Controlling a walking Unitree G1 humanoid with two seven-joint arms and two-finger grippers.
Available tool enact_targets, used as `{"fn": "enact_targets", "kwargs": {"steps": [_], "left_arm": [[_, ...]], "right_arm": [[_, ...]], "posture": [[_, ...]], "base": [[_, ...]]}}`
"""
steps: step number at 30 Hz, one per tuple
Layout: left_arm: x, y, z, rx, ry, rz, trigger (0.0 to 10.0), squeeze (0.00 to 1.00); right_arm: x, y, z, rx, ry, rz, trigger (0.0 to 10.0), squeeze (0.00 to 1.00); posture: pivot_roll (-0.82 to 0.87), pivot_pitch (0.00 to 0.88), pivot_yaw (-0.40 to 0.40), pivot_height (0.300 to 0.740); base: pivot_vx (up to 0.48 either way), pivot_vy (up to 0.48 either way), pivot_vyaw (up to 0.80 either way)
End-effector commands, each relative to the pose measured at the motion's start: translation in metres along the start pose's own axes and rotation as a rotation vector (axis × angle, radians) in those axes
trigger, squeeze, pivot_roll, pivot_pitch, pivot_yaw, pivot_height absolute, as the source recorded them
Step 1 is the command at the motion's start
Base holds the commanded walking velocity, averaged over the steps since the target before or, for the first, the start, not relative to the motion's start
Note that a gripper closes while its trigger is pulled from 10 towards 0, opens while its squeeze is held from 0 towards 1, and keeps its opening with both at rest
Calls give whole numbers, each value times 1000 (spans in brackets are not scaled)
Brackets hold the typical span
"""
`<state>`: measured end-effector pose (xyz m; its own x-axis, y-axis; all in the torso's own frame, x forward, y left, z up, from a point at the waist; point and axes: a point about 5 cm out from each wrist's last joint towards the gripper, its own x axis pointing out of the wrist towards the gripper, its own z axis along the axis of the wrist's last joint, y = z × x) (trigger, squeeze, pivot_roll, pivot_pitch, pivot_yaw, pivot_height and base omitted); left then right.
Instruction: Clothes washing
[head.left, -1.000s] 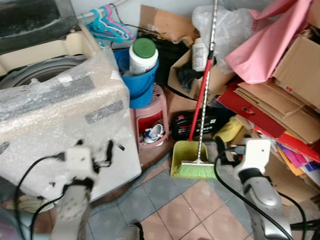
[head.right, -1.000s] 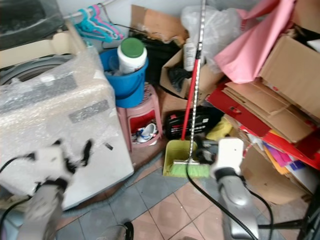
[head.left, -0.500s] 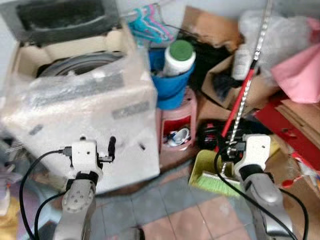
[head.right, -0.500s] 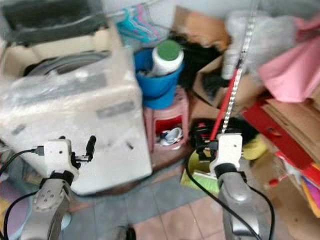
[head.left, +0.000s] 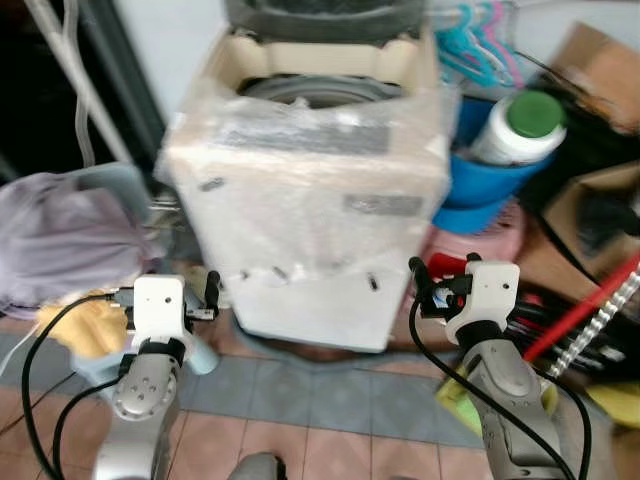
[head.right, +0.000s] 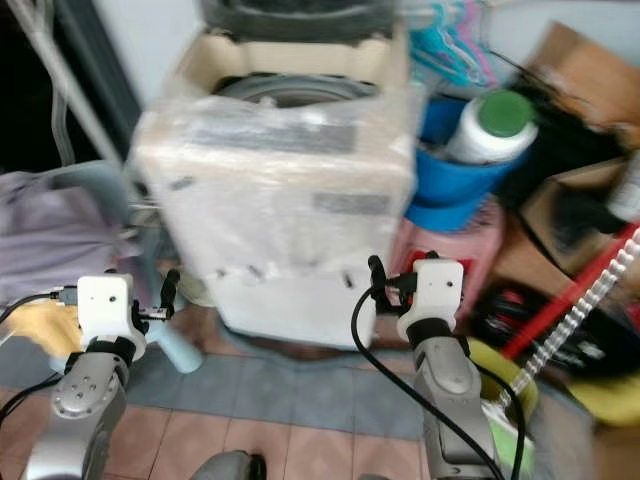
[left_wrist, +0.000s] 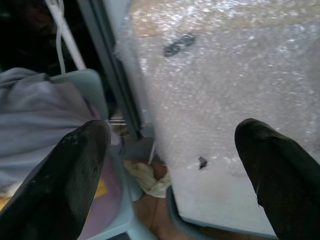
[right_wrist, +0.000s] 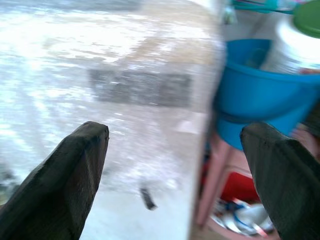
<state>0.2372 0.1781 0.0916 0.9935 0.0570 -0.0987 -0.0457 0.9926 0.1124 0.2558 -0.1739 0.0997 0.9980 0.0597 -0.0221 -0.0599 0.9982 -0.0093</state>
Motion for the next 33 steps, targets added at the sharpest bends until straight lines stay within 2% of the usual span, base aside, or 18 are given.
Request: {"fn": "enact_targets", "kwargs": {"steps": [1, 6, 10, 13, 16, 18, 19, 23, 28, 30, 33], "left_arm": [[-1, -1, 2, -2, 0, -2, 10000, 0], [1, -4, 3, -3, -1, -13, 10000, 0], [4, -6, 5, -12, -9, -9, 10000, 0], [5, -5, 4, -21, -4, 5, 10000, 0], [9, -6, 7, -8, -27, -4, 10000, 0], [12, -8, 9, -8, -42, -12, 10000, 0], [15, -9, 11, -25, -43, -11, 10000, 0], [20, -12, 14, -55, -29, 4, 10000, 0], [15, -10, 16, -61, -37, 12, 10000, 0], [13, -9, 14, -87, -22, 18, 10000, 0], [14, -7, 12, -73, -21, 36, 10000, 0]], "right_arm": [[-1, -5, -1, 6, 4, -22, 10000, 0], [3, -5, -1, 5, 10, -22, 10000, 0], [6, -7, -3, -66, 36, -51, 10000, 0], [8, -2, -1, -26, 25, -34, 10000, 0], [10, 1, 3, -58, -1, -32, 10000, 0], [11, 2, 3, -42, 4, -28, 10000, 0], [12, 3, 2, -13, 15, -22, 10000, 0], [16, 6, 3, -7, 5, -25, 10000, 0], [15, 7, 3, -22, -8, -12, 10000, 0], [15, 10, 4, -31, -10, 8, 10000, 0], [16, 12, 4, -25, -9, 16, 10000, 0]], "posture": [[-45, 74, 39, 740], [-48, 69, 30, 740], [-55, 65, 26, 740], [-56, 61, 32, 740], [-55, 70, 34, 740], [-56, 75, 36, 740], [-55, 59, 36, 740], [-54, 62, 36, 740], [-48, 75, 38, 740], [-43, 67, 35, 740], [-44, 71, 33, 740]], "base": [[0, 480, 488], [0, 480, 98], [0, 480, 0], [0, 480, 0], [0, 480, 0], [0, 480, 0], [0, 480, 0], [0, 461, 0], [0, 0, 0], [0, 0, 794], [0, 0, 794]]}}
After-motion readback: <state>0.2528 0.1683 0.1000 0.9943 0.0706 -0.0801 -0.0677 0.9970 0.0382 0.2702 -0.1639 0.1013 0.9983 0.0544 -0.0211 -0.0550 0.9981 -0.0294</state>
